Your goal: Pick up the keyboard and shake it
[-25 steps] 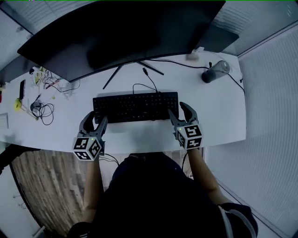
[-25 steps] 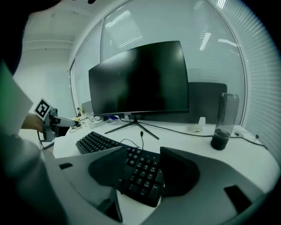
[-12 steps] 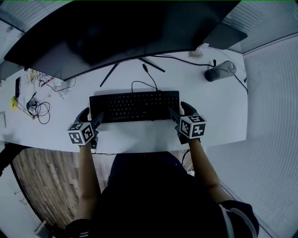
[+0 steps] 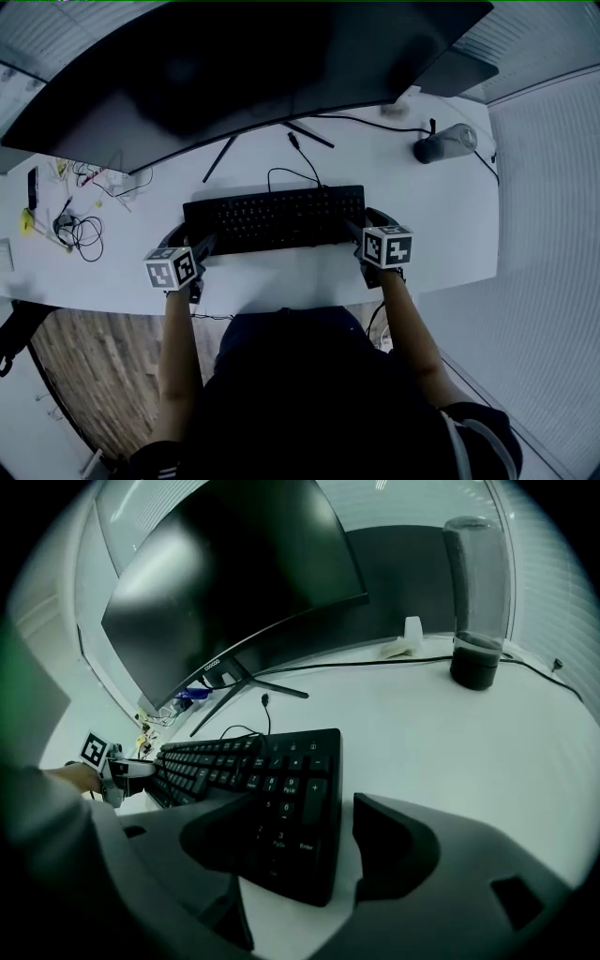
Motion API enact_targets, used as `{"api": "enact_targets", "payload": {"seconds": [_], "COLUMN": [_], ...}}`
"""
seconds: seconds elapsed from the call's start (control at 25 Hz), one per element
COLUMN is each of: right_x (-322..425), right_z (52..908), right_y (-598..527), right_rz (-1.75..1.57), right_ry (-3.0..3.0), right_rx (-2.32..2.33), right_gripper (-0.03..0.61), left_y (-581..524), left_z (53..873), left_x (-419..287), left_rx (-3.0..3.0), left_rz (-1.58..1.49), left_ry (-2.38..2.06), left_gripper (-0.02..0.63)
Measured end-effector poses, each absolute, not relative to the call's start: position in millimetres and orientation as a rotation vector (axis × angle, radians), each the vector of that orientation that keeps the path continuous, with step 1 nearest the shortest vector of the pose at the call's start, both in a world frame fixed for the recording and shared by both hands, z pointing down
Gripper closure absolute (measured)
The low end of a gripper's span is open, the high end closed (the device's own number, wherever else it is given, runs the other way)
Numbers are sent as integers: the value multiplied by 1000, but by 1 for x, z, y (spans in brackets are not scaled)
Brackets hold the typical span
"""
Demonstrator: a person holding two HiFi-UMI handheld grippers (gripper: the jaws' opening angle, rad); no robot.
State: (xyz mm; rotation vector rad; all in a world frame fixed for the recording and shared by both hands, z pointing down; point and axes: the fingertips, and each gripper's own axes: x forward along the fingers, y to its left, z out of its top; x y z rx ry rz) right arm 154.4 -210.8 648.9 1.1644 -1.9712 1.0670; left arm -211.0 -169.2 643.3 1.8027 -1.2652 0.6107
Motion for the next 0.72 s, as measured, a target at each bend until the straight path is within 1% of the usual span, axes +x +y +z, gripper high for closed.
{"api": "enact_targets", "payload": {"seconds": [0.12,0.16,0.44,0.72], "right_x": [154,153,153,151], "right_z": [652,652,650,631], "right_y": [-211,-210,-209,-209], "right_rz": [1101,1121,1142,1146], "right_ry": [-1933,-1922,-1897,-1969], "right_rx": [1143,1141,1166,1164], "right_gripper": [276,290,296,296], "left_y": [-169,-169,-170,-165], "left_z": [645,646,641,599], "left_x": [-209,-209,-208,-208], "left_rx": [1788,1780,1738,1823], "left_rz": [644,654,676,668], "left_ry": [-1271,-1271,-1278,-1393], "left_gripper": [242,242,244,244]}}
